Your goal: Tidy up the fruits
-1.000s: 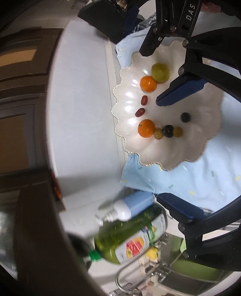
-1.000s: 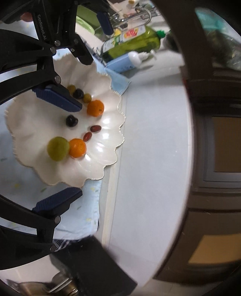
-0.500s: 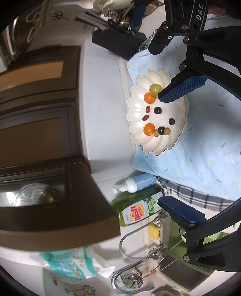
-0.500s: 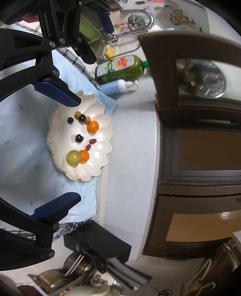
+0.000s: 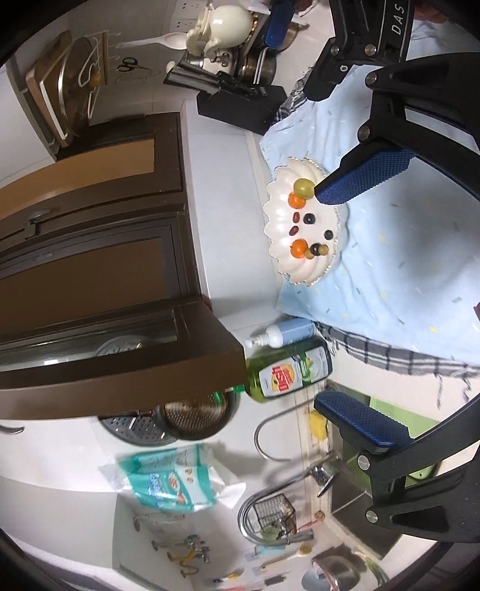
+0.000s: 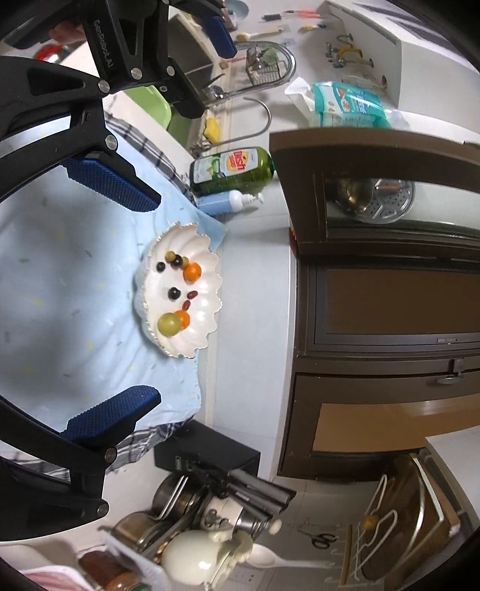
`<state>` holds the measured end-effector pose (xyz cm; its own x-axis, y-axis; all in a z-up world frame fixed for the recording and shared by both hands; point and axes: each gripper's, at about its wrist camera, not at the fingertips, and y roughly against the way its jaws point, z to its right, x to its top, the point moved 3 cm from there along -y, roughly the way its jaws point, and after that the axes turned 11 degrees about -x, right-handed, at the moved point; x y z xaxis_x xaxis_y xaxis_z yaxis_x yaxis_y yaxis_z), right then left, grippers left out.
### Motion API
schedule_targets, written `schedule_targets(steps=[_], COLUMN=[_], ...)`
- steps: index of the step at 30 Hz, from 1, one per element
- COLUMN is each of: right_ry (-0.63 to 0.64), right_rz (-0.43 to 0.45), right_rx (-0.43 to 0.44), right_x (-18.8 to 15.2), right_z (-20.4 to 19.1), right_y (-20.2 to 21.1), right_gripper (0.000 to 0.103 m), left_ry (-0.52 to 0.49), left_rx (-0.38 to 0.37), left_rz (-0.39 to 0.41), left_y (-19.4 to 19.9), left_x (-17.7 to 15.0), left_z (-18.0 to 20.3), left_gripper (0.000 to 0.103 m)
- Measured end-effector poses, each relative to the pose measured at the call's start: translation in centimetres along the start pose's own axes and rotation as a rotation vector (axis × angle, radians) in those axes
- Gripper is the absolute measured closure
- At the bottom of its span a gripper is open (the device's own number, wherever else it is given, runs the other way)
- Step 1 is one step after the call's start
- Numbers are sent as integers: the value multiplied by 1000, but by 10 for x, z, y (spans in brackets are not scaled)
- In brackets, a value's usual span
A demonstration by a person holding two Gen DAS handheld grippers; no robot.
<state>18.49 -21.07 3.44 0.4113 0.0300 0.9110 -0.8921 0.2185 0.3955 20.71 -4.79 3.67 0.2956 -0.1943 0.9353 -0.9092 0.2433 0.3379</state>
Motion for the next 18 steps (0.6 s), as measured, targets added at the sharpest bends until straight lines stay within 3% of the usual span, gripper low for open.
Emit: schedule_targets(steps=[18], right_ry=[-34], right_rz=[53], right_rx=[-24], right_x=[-47], right_z=[-6], right_y=[128], right_gripper=[7], left_ry=[-6], left_rx=[-72], left_rz=[5], left_y=[117], left_x=[-45], left_z=[9], left_gripper=[0])
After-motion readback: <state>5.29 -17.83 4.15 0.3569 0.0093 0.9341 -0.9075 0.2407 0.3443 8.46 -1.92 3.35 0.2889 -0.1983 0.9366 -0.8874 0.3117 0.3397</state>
